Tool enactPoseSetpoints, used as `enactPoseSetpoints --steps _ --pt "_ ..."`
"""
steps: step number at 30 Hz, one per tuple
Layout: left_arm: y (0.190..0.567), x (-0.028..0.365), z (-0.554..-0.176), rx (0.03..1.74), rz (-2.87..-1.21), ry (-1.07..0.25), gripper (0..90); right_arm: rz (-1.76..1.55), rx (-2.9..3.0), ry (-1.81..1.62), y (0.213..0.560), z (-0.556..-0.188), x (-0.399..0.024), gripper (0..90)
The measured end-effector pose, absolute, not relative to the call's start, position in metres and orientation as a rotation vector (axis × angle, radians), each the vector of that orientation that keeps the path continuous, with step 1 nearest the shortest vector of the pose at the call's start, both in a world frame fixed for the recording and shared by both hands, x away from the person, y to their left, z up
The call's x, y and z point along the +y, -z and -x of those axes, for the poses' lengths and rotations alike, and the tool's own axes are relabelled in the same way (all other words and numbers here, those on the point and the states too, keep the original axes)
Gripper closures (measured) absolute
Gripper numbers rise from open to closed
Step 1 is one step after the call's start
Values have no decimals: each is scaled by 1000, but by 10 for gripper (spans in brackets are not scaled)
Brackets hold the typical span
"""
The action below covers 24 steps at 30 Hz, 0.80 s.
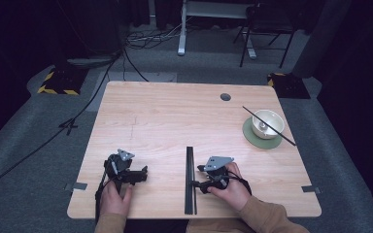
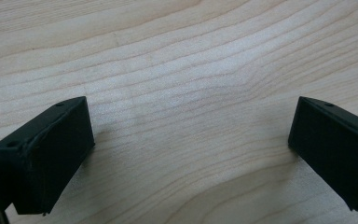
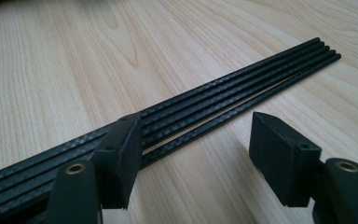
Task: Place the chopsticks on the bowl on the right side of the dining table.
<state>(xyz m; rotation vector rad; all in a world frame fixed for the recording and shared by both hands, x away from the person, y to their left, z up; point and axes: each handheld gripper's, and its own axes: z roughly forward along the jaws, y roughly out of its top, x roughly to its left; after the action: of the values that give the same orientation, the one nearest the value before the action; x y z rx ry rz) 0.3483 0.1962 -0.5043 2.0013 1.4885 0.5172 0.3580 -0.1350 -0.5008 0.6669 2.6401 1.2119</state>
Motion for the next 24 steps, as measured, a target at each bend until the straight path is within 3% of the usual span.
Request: enactPoseSetpoints --steps 24 --pt "504 196 -348 1489 -2003 -520 2 -756 2601 -1141 497 -369 -163 402"
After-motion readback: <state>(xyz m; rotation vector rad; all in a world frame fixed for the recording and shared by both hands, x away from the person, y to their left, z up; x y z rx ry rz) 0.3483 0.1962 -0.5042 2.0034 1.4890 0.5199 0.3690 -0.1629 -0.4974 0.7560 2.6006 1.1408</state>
